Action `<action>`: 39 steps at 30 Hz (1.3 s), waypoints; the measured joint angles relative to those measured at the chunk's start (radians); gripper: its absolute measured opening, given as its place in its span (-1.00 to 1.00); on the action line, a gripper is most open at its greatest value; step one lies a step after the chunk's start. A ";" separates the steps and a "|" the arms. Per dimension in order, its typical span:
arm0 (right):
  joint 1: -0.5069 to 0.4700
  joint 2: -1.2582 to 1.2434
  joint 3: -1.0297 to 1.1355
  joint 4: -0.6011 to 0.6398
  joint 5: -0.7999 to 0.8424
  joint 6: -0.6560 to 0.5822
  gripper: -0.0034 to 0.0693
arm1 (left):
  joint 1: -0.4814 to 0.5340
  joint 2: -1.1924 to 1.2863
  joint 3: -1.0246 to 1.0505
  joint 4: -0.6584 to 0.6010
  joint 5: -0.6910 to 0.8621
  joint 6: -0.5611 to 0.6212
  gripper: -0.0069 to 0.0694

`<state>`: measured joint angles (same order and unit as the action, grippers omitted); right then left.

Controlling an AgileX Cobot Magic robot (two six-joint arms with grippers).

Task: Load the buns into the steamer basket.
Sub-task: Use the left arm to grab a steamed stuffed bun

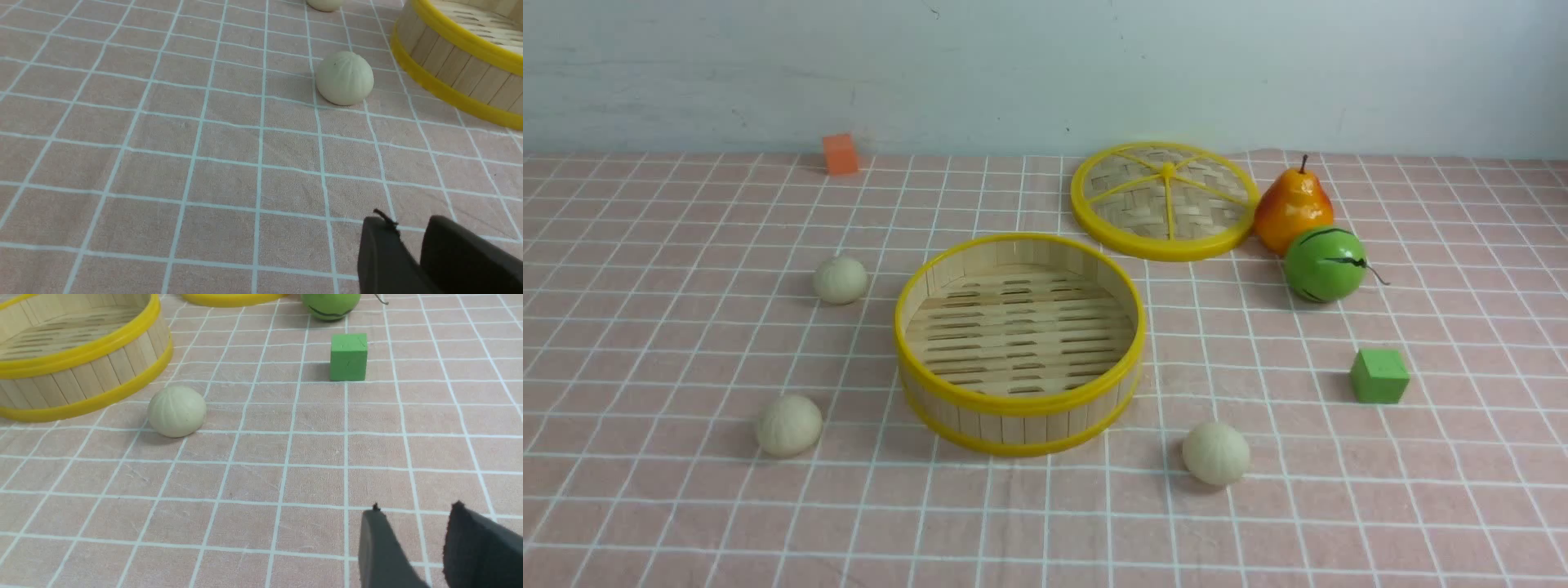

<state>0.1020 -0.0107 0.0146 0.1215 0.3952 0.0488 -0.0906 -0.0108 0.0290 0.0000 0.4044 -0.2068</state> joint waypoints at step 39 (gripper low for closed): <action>0.000 0.000 0.000 -0.103 -0.007 0.000 -0.25 | 0.000 0.000 0.000 0.010 -0.010 0.000 -0.31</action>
<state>0.1020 -0.0107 0.0146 0.0181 0.3886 0.0488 -0.0906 -0.0108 0.0290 0.0104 0.3943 -0.2068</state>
